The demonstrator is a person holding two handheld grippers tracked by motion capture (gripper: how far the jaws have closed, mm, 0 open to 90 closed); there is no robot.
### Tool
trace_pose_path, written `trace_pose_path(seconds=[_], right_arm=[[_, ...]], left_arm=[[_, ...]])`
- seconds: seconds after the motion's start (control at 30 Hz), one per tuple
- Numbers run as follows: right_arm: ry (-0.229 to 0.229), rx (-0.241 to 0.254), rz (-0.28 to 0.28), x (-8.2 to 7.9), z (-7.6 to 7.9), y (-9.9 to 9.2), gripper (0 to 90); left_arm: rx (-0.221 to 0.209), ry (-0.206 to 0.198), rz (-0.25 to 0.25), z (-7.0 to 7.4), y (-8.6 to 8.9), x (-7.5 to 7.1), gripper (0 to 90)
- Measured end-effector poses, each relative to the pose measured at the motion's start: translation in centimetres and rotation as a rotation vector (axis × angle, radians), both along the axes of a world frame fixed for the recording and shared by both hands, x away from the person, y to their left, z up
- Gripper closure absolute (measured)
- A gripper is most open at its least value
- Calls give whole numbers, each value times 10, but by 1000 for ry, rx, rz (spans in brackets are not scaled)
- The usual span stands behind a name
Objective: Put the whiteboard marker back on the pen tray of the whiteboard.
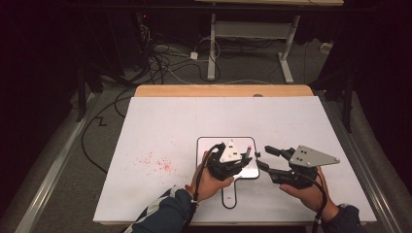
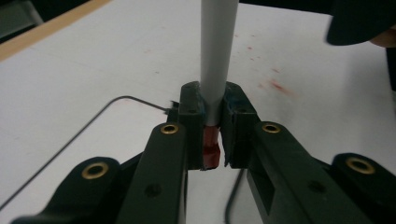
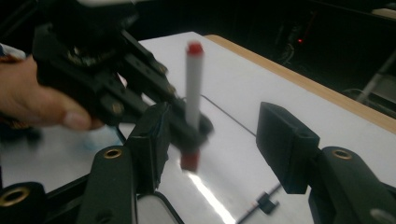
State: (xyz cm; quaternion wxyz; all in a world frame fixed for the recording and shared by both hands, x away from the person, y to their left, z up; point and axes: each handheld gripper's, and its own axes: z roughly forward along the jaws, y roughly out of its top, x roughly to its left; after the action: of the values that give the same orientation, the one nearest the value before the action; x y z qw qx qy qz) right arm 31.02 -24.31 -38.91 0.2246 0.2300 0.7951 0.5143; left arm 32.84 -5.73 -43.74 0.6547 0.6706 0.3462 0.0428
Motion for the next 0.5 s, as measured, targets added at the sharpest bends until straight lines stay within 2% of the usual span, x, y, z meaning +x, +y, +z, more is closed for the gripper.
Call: trace_pose_path(seconds=[0.07,0.13,0.23,0.33,0.43,0.5], right_arm=[[2,-2,16,3,-1,6,502],[31,5,30,6,-3,9,562],[49,0,42,9,-6,10,777],[78,25,47,14,-5,8,807],[97,20,16,23,-2,3,809],[153,39,-11,32,0,-5,809]], left_arm=[[3,5,-19,-2,-5,-3,787],[2,9,-33,-3,-8,-5,786],[4,15,-47,-4,-11,-8,785],[-12,13,-38,-3,-9,-8,739],[24,-15,-5,0,2,-8,548],[39,-36,9,4,17,-9,427]])
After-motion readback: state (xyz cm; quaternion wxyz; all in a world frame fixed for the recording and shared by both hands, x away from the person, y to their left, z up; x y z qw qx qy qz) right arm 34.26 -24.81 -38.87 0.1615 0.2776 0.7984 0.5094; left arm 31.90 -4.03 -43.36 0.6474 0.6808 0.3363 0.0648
